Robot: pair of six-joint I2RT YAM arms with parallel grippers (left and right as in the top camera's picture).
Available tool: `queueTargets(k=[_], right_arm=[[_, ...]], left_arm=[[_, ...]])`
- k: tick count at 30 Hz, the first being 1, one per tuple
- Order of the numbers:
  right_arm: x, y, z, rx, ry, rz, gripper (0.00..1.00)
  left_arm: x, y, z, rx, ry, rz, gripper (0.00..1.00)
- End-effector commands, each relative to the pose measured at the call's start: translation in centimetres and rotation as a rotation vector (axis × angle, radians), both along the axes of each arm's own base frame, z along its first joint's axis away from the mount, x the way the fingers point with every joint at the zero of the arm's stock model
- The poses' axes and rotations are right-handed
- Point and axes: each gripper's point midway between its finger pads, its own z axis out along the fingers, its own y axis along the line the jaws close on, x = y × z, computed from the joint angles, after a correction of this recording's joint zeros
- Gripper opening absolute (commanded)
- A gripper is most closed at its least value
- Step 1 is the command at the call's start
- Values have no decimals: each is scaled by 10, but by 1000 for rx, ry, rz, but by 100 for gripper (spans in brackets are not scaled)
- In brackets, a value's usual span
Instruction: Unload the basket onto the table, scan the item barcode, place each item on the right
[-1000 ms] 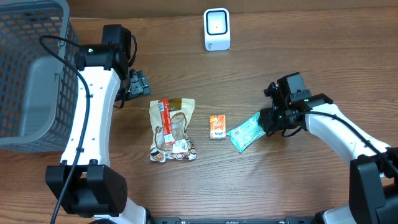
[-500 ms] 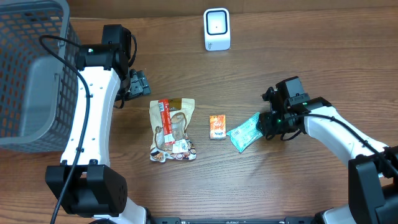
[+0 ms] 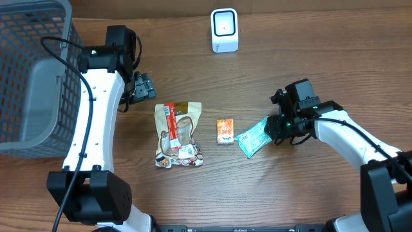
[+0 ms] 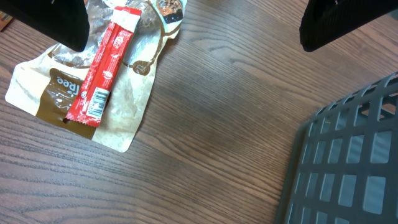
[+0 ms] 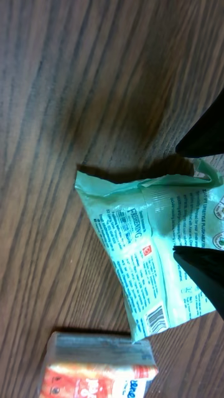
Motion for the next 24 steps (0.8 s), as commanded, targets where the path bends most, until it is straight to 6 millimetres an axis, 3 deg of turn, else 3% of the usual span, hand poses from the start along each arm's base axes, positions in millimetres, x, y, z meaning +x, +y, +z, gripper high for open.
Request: queueTargets(k=[1, 8, 11, 14, 19, 24], right_arm=[[-7, 3, -15, 0, 46, 14, 47], [-20, 3, -37, -15, 120, 27, 47], [-21, -6, -40, -71, 119, 15, 20], [-20, -9, -36, -84, 128, 9, 12], [-5, -1, 0, -5, 101, -1, 4], [5, 13, 57, 155, 6, 11, 4]], left_arm=[[4, 0, 5, 4, -23, 17, 100], [4, 0, 5, 4, -23, 17, 99], [4, 0, 5, 3, -23, 16, 100], [4, 0, 5, 4, -23, 17, 100], [4, 0, 5, 4, -23, 17, 100], [4, 0, 5, 3, -23, 16, 100]])
